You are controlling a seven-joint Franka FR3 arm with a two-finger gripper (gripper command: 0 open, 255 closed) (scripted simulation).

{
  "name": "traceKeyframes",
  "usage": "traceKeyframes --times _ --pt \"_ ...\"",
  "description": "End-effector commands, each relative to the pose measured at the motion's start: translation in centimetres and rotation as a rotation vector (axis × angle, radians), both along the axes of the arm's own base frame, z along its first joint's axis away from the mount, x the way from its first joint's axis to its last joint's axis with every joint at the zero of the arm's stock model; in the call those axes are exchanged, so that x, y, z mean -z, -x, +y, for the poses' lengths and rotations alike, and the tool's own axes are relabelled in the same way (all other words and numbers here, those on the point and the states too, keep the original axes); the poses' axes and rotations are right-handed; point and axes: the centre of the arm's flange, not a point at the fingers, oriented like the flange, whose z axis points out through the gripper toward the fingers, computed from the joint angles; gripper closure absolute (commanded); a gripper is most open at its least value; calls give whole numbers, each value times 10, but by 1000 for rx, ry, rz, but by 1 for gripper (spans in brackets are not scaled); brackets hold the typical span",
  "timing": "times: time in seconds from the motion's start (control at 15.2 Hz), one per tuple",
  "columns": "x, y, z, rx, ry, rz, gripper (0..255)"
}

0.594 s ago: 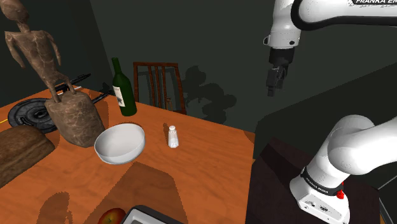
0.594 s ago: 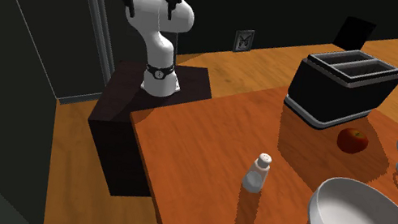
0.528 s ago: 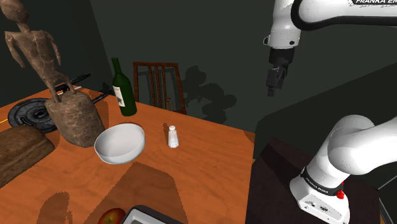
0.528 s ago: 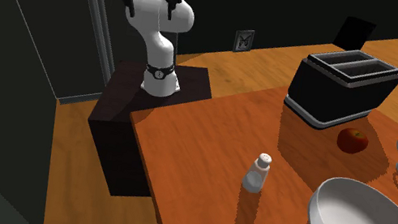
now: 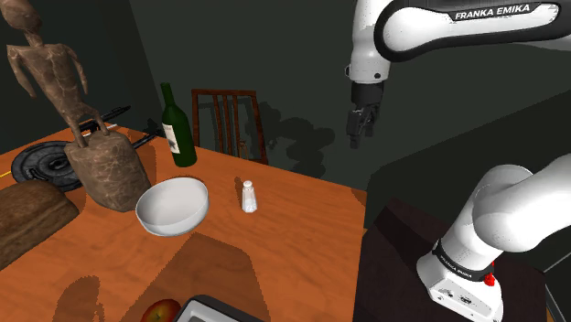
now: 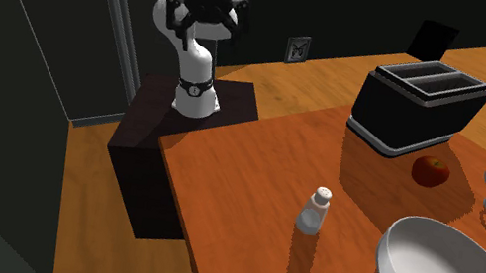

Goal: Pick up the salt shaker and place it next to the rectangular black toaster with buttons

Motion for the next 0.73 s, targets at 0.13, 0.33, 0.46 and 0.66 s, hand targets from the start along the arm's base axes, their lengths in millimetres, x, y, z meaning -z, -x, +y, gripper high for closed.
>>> traceKeyframes --times 0.13,0.33,0.46,0.66 --pt "20 -36 36 -3 -5 -2 0" --pt "34 -63 61 -6 -7 -2 0" --pt "44 -80 78 -8 -9 -3 0" --pt "58 -107 103 -11 -11 -3 0"
